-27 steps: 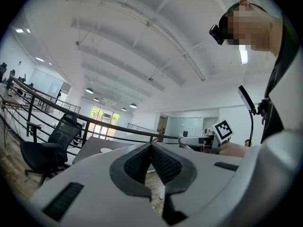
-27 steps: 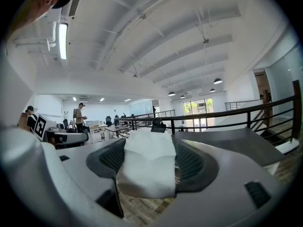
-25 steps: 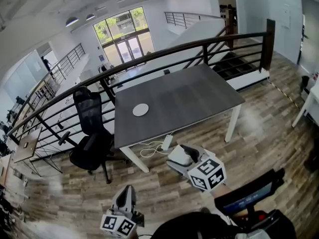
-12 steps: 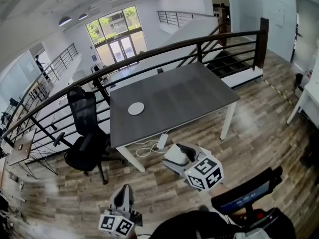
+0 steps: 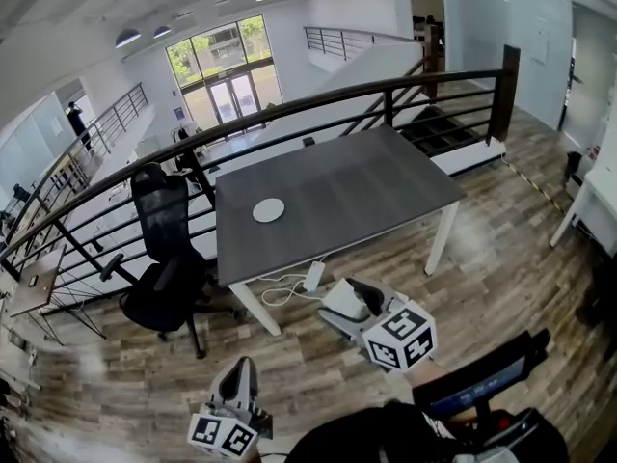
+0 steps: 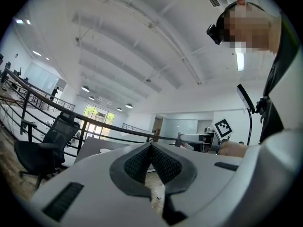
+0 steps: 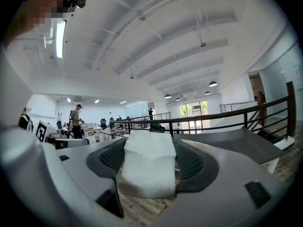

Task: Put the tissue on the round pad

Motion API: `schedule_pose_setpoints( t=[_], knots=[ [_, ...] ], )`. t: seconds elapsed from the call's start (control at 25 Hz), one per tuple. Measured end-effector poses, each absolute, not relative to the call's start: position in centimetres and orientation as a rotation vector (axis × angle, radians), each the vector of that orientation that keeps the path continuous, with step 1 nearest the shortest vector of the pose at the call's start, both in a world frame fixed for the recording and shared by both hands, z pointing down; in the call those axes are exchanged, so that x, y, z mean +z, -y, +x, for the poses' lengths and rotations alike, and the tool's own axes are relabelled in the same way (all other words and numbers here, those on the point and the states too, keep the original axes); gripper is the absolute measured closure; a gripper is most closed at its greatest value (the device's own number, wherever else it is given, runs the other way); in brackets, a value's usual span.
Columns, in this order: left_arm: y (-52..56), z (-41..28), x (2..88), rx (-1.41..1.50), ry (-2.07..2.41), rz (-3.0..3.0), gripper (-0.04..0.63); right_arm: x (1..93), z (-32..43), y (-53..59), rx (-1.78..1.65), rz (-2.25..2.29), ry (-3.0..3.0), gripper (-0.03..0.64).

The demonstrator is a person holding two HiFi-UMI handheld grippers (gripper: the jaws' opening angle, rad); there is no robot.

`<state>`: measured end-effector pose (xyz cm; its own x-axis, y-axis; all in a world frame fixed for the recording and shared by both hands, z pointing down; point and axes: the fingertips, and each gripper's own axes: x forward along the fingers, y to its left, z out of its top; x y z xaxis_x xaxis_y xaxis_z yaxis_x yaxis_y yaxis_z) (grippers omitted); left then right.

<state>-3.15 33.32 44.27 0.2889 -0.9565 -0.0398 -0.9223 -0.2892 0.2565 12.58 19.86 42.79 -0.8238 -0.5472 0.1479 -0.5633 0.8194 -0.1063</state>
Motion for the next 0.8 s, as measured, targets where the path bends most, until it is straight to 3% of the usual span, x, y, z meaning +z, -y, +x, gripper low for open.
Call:
schedule_pose_setpoints(
  t=[0.8],
  knots=[
    [-32.1, -5.8, 44.1, -0.264, 1.776, 2.375, 0.592, 42.1, 8.3, -17.7, 0.215, 0.820, 2.918, 0.284]
  ],
)
